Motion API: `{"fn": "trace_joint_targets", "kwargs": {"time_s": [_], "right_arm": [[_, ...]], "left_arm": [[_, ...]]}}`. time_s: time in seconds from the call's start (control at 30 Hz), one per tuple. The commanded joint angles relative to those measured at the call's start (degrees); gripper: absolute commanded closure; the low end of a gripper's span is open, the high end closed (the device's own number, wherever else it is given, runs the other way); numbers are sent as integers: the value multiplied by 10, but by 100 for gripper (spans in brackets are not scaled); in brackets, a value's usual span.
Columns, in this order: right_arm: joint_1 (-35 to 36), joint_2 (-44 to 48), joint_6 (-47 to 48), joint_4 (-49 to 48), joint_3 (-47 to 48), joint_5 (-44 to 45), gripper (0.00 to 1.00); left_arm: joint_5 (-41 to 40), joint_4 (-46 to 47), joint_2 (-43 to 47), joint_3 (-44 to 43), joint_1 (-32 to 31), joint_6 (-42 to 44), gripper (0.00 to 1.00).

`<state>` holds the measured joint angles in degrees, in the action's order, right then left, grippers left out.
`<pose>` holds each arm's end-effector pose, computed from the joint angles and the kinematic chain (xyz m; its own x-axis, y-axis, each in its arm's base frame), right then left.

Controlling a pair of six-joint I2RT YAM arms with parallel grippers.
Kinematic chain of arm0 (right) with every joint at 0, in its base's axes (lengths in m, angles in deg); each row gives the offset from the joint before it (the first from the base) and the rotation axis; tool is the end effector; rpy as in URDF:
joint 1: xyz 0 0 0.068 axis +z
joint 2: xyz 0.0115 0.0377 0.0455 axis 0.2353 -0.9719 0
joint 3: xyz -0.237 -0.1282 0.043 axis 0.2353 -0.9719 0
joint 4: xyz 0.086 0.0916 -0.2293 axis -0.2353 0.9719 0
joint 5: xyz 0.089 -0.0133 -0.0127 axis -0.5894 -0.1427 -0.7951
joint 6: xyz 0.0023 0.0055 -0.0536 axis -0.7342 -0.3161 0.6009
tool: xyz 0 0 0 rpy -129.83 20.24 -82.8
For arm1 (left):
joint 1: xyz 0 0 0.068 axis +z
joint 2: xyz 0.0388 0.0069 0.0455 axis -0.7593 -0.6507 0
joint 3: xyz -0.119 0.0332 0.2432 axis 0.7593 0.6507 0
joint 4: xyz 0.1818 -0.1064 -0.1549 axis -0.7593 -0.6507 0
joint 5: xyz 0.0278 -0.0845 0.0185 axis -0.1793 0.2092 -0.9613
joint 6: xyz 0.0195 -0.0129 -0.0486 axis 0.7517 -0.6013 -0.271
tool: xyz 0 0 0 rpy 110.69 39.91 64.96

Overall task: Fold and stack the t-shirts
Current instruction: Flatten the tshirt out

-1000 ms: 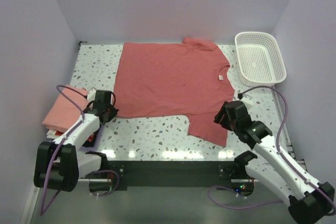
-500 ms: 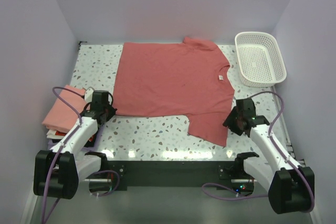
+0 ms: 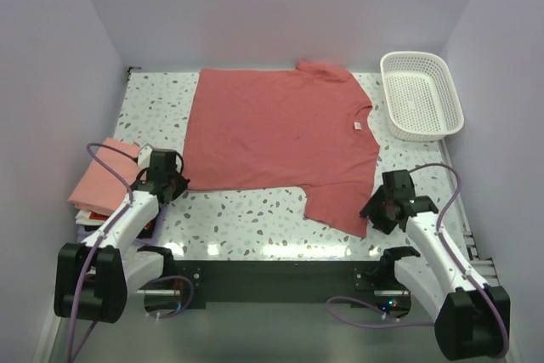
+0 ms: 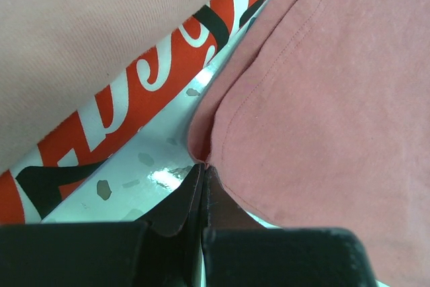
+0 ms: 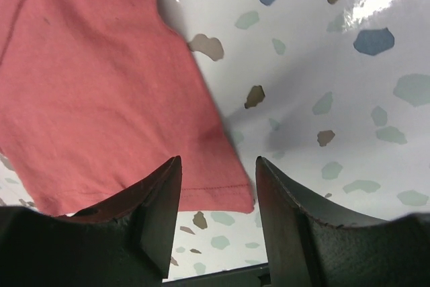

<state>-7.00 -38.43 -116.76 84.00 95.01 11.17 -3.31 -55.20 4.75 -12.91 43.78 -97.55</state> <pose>0.1380 0.0139 0.1715 -0.6828 0.6504 -0.3328 0.5907 0.7595 0.2724 0.1986 -0.0110 0.1728 -0.4544 -0.7278 -0.5137 -0.6603 0.6623 -0.3542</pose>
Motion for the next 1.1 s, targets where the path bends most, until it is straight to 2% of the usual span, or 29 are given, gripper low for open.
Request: {"fn": "trace_joint_targets", "kwargs": {"time_s": [0.0, 0.17, 0.27, 0.4, 0.57, 0.87, 1.07], "right_arm": [[-2, -21, -19, 33, 8, -13, 48], [-3, -50, -26, -5, -4, -33, 48], [-3, -69, -29, -38, -17, -48, 52], [-3, -88, -26, -59, -18, -64, 80], [-2, -69, -1, -24, 23, -36, 100], [-2, 48, 33, 91, 125, 32, 100], [-3, 89, 37, 133, 145, 21, 100]], "left_arm": [[2, 7, 9, 3, 4, 5, 100], [4, 8, 9, 5, 4, 3, 100], [2, 7, 9, 6, 4, 3, 100], [1, 5, 11, 5, 4, 1, 100], [-5, -2, 13, 3, 4, 1, 100], [-27, -44, 47, -15, 4, 3, 100], [-36, -81, 84, -13, 4, -6, 100]]}}
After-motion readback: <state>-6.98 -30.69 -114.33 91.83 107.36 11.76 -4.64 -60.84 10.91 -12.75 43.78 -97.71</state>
